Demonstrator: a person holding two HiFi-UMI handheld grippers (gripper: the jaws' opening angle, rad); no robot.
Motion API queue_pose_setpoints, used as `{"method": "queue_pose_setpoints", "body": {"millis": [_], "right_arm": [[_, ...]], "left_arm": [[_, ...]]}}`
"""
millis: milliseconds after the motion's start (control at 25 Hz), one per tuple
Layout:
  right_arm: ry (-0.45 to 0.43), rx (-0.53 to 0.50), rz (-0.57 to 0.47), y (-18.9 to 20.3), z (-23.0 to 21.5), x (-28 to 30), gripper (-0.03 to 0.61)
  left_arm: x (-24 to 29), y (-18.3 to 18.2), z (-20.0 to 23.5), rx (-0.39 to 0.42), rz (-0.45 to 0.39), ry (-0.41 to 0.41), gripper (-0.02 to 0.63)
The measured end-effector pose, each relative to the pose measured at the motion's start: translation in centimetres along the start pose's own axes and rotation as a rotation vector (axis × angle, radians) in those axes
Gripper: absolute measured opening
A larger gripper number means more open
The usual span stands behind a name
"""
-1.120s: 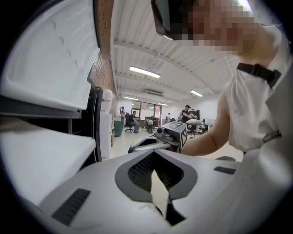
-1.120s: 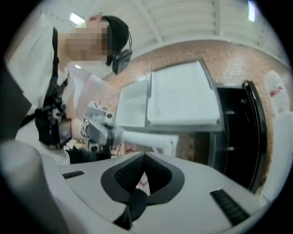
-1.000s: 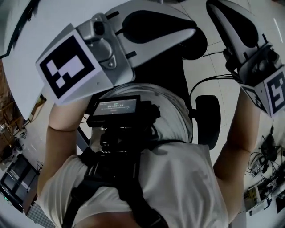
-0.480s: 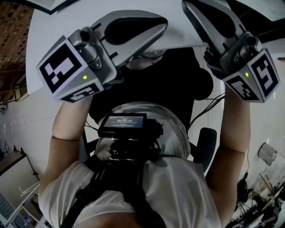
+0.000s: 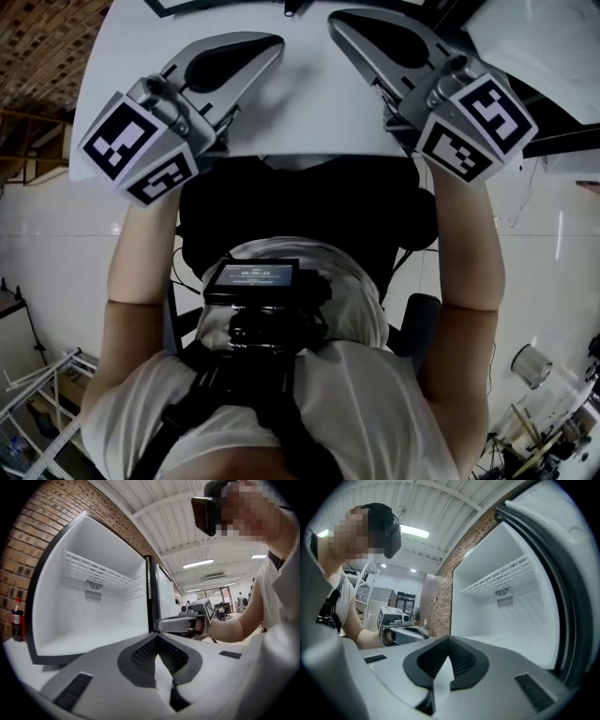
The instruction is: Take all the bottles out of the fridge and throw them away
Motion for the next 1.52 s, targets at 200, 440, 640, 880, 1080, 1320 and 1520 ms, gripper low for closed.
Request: {"method": "queue_pose_setpoints", "body": {"millis": [200, 440, 640, 880, 1080, 1320, 1520], "right_arm": [[-0.024, 0.060, 0.018, 1.1, -0.1, 2.3, 0.000], [-0.050, 0.061, 0.076, 2.4, 0.3, 4.6, 0.000], [-0.040, 0.060, 0.118, 3.9, 0.3, 5.1, 0.000], [-0.022, 0.090, 0.151, 5.1, -0.5, 4.6, 0.000], [-0.033, 0.088, 0.151, 4.9, -0.1, 4.7, 0.000], [-0.040, 0.094, 0.154, 4.5, 0.7, 5.3, 0.000], [-0.050, 0.101, 0.149, 4.6, 1.0, 5.7, 0.000]], "left_arm": [[0.1, 0.8, 2.2, -0.043, -0.003, -0.057, 0.014], [1.4, 1.1, 3.1, -0.042, 0.005, -0.086, 0.014], [2.5, 1.9, 4.5, -0.083, 0.040, -0.108, 0.012], [3.5, 2.6, 5.3, -0.108, 0.087, -0.125, 0.014], [3.3, 2.7, 5.3, -0.119, 0.095, -0.135, 0.012], [2.2, 2.5, 5.4, -0.121, 0.098, -0.133, 0.012], [1.8, 2.5, 5.5, -0.117, 0.100, -0.138, 0.012]]}}
Point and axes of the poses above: the fingertips, and each gripper's own axes: x forward along the fingers, z to its left, y out of its underside, the point moved 2 cm from there along -x, backward along the fingers, and after that the axes turned 14 degrees about -x, right-handed, at the moved point
